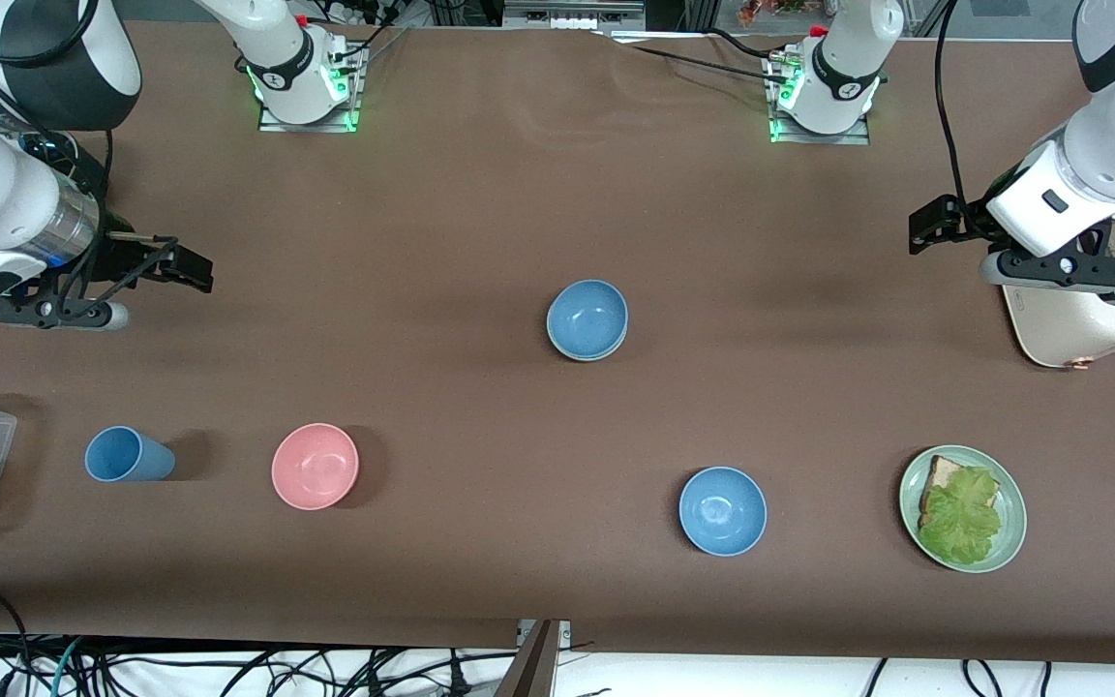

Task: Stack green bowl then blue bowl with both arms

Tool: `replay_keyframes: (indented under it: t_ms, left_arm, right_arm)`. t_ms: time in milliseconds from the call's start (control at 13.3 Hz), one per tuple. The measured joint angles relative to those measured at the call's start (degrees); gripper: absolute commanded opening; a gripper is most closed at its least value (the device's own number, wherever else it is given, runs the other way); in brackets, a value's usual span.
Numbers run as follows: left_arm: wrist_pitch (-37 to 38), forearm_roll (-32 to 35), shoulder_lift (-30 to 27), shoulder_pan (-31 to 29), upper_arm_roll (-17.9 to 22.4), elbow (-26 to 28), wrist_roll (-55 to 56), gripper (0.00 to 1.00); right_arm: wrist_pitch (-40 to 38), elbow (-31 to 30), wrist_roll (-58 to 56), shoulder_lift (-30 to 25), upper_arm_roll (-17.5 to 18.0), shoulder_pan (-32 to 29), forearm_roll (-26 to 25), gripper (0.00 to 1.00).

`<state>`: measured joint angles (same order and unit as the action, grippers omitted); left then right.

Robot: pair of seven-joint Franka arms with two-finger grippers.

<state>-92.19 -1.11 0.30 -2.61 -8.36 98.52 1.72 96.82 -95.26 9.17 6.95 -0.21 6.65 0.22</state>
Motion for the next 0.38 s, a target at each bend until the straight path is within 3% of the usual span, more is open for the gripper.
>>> replay_keyframes:
  t_ms: [377]
  left_arm:
    - [-0.01,0.0,-0.07,3.2,2.54,0.0,0.0,1.0]
  right_arm:
    - [0.0,0.31,-0.06,-0.01,0.42,0.43,0.0,1.0]
